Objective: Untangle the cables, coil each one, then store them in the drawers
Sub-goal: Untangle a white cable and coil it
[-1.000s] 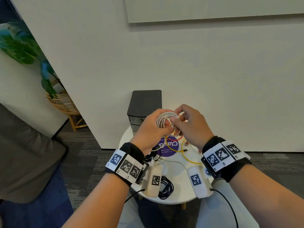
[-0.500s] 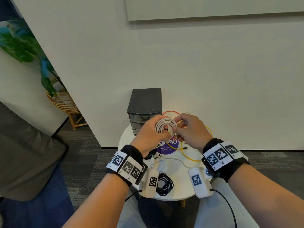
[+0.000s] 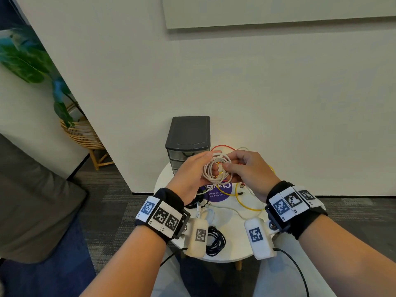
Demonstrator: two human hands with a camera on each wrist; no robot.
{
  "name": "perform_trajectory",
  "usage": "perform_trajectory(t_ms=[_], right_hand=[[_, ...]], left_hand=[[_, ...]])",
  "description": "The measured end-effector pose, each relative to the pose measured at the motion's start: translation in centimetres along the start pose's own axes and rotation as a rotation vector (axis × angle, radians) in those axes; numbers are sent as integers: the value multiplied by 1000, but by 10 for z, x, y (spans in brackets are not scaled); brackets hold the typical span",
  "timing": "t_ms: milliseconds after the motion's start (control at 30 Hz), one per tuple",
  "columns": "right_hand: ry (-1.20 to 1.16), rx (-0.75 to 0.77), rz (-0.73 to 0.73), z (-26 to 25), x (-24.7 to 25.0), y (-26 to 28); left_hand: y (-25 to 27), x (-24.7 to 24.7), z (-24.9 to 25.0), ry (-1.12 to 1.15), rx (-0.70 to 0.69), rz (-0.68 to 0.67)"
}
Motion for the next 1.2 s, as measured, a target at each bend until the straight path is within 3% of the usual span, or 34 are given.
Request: perform_trajectory(t_ms=[167, 333, 600, 733, 867, 1000, 1200], right_hand=[[53, -26, -36, 7, -2, 1], [317, -50, -42, 27, -2, 0], [563, -299, -326, 81, -9, 21], [643, -342, -290, 97, -7, 29], [532, -297, -191, 99, -3, 28], [151, -288, -161, 89, -4, 29], [-145, -217, -158, 56, -2, 30]], left_hand=[[-2, 4, -2, -133, 1, 21], [-3, 12, -16, -491, -28, 20], [-1, 9, -73, -924, 121, -153], [0, -3, -91, -998, 158, -201], [0, -9, -88, -930, 92, -146], [2, -12, -79, -751, 85, -115], [3, -16, -46, -510, -42, 3]])
Point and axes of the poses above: each hand's wrist, its own y-axis away from the middle knuckle, its own x-axis out of the back of the hand, z = x × y, the point moved 4 cm from there along -y, towards the middle knuckle, and after that the axes turned 8 degrees about y, right-handed, at the moved point
